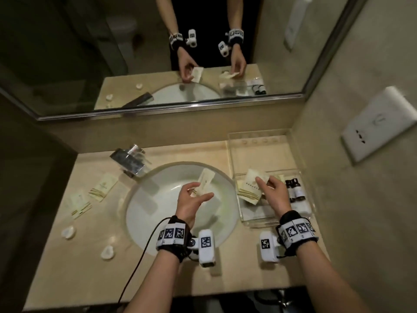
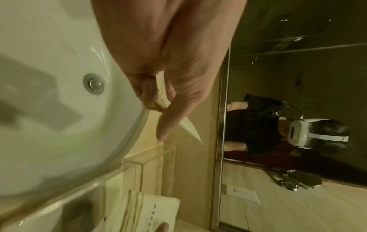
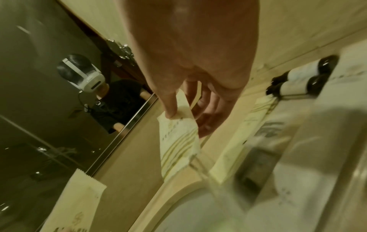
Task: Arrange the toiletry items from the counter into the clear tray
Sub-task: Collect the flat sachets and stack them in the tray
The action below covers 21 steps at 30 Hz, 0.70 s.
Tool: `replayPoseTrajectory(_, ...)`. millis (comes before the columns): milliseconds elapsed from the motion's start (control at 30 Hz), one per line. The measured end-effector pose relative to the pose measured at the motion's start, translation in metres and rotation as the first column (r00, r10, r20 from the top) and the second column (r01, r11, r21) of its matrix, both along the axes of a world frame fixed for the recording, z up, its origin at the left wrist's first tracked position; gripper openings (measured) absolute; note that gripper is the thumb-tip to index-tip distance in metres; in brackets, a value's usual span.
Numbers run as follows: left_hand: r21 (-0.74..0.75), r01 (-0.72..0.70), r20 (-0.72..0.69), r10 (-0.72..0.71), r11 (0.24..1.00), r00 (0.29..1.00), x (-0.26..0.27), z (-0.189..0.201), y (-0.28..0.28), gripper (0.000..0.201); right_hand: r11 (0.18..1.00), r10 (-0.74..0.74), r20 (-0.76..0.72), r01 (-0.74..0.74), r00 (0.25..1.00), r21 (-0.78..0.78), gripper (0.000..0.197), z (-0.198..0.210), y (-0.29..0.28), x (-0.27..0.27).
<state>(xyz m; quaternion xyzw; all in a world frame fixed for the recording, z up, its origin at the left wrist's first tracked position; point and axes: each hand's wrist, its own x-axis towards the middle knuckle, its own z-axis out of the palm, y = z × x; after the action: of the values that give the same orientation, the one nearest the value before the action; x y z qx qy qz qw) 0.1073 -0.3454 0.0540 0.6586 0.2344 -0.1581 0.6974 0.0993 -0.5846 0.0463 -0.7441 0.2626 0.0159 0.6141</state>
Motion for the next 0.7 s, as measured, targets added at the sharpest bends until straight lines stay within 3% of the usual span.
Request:
replayPoseTrajectory(133, -0.113, -0.018, -0.021, 0.015, 0.993, 1.000, 0.003, -0.002, -0.041, 0.008, 0.998, 0.039, -0.125, -0.045, 0.991, -0.042, 0.025, -0.026, -0.038, 0.000)
replayPoseTrajectory(267, -0.185, 0.045, -0.023, -0.050, 0.982, 0.998, 0.002, -0.001, -0.058, 0.018, 0.997, 0.057, -0.209, -0.046, 0.976, 0.057, 0.040, -0.038, -0.049, 0.001)
replayPoseTrajectory(467, -0.055, 0.026, -0.029, -0.028, 0.998, 0.999, 0.006, -0.010, -0.059, 0.017, 0.992, 0.012, -0.232, 0.017, 0.973, 0.125, 0.047, -0.046, -0.049, 0.004)
replayPoseTrajectory(567, -0.036, 0.015, -0.039, -0.016, 0.999, 0.999, 0.009, -0.017, -0.056, 0.018, 0.990, -0.027, -0.245, 0.060, 0.969, 0.126, 0.041, -0.053, -0.048, 0.008)
replayPoseTrajectory(700, -0.038, -0.005, -0.053, 0.003, 0.999, 0.999, 0.018, -0.026, -0.051, 0.013, 0.982, -0.068, -0.254, 0.109, 0.965, 0.153, 0.052, -0.061, -0.046, 0.016)
